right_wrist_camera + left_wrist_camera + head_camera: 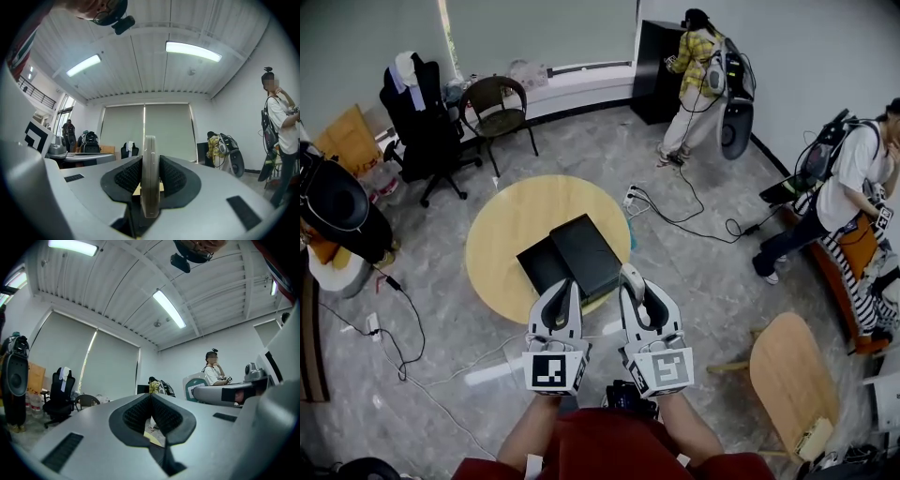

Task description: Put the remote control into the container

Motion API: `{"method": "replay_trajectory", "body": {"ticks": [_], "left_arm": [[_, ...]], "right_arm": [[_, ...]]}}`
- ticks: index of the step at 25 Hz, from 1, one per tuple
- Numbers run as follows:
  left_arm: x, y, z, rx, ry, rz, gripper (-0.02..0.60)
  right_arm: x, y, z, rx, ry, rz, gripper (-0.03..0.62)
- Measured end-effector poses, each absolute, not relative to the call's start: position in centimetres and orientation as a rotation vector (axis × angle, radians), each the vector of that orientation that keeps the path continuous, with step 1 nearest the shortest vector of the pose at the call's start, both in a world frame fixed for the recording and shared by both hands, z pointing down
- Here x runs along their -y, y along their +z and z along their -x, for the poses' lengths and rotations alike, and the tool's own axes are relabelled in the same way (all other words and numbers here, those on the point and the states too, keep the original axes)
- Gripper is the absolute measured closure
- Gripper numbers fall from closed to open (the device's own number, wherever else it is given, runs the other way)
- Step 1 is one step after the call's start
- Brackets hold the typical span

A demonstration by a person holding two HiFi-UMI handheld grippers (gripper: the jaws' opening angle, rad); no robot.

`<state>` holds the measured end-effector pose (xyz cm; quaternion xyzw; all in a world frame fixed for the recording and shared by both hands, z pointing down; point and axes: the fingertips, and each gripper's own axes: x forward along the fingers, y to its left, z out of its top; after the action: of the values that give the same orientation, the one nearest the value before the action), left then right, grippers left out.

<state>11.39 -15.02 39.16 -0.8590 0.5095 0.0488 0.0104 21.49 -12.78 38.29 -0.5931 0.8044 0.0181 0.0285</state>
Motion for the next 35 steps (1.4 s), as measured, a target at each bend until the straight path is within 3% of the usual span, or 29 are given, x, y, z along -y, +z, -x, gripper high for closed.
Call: {"method": "replay_trajectory", "body": {"ticks": [20,35], "left_arm": [[26.4,40.2,5.5,-1.591,0.136,2.695,0.563],[31.1,41.0,5.2,-1.449,0.132,2.81,0.563]], "right_arm": [[24.6,40.0,-4.5,-2.492,0.006,1.841,0.477],[28.4,41.3,-4.6,-2.409,-0.021,1.999,0.477]]}}
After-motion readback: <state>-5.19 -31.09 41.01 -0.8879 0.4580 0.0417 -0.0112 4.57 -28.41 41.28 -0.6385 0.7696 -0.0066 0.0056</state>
